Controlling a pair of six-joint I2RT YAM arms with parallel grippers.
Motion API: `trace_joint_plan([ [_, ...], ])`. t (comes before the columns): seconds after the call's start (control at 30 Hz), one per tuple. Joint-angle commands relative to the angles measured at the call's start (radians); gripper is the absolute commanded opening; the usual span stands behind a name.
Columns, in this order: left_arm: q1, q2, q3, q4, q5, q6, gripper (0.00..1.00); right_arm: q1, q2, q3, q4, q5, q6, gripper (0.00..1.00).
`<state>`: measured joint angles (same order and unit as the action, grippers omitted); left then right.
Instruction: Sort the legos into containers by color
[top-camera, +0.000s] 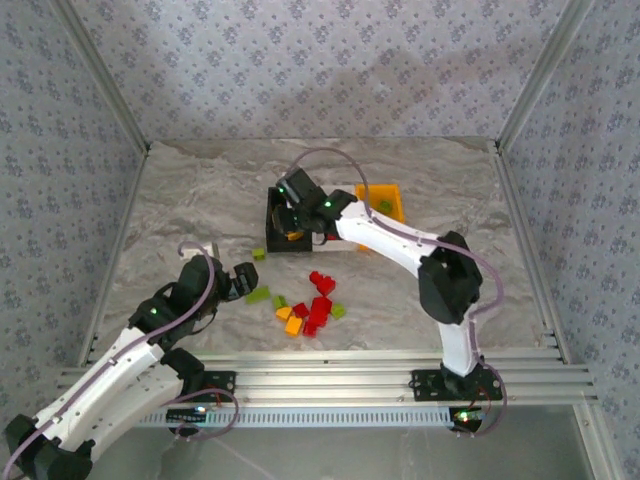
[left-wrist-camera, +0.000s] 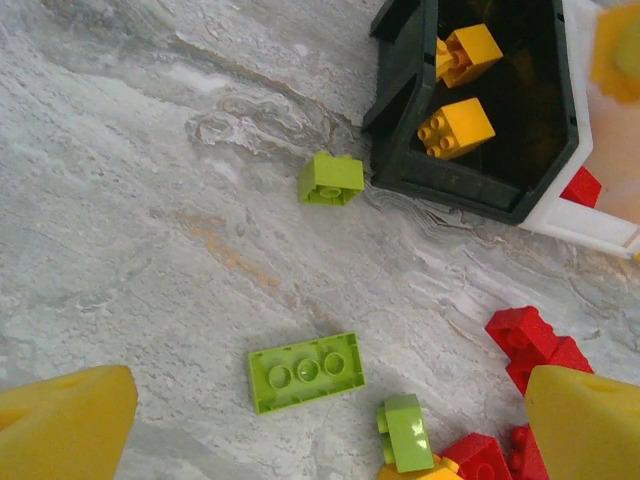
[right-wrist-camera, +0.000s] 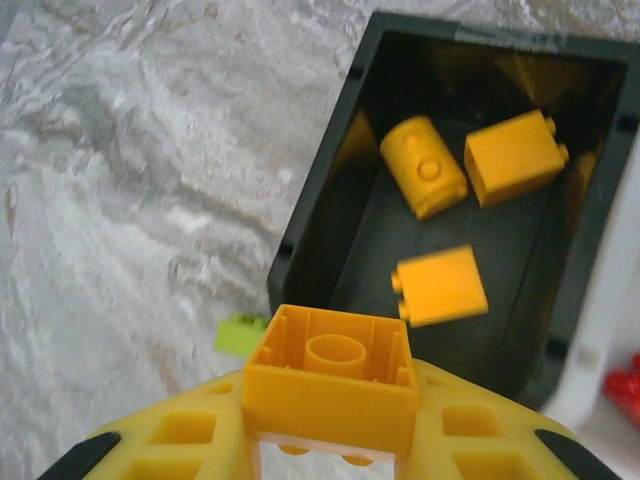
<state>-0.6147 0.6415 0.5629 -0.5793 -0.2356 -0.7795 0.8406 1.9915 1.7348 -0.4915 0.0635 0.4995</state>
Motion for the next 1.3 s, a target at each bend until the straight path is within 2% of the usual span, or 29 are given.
trace_joint_plan([
  [0.0,0.007,-0.022,-0.026,0.027,0.04,-0.013,0.99,-0.013,0.114,0.116,-0.063,-0.003,-0.038,0.32],
  [0.13,0.009,-0.022,-0.046,0.044,0.086,-0.018,0.99,-0.027,0.196,0.241,-0.084,0.018,-0.049,0.37],
  [0.27,0.008,0.028,-0.048,0.056,0.137,0.015,0.99,-0.046,0.216,0.307,-0.065,-0.003,-0.043,0.66],
  [0.33,0.009,0.056,-0.049,0.064,0.145,0.035,0.99,-0.055,0.196,0.307,-0.053,-0.011,-0.035,0.71],
  [0.43,0.008,0.113,-0.039,0.078,0.161,0.066,1.0,-0.057,0.123,0.239,-0.014,-0.008,-0.033,0.72],
  [0.6,-0.001,0.277,0.004,0.11,0.232,0.12,0.99,-0.058,-0.046,0.018,0.06,0.012,-0.011,0.73],
  [0.9,-0.103,0.46,-0.011,0.226,0.283,0.038,0.84,-0.076,-0.297,-0.337,0.155,0.041,0.038,0.73],
  [1.13,-0.122,0.549,-0.038,0.399,0.324,-0.053,0.67,-0.094,-0.402,-0.436,0.168,0.066,0.043,0.73],
  [1.27,-0.129,0.606,-0.017,0.391,0.312,-0.054,0.62,-0.104,-0.447,-0.477,0.174,0.073,0.047,0.73],
])
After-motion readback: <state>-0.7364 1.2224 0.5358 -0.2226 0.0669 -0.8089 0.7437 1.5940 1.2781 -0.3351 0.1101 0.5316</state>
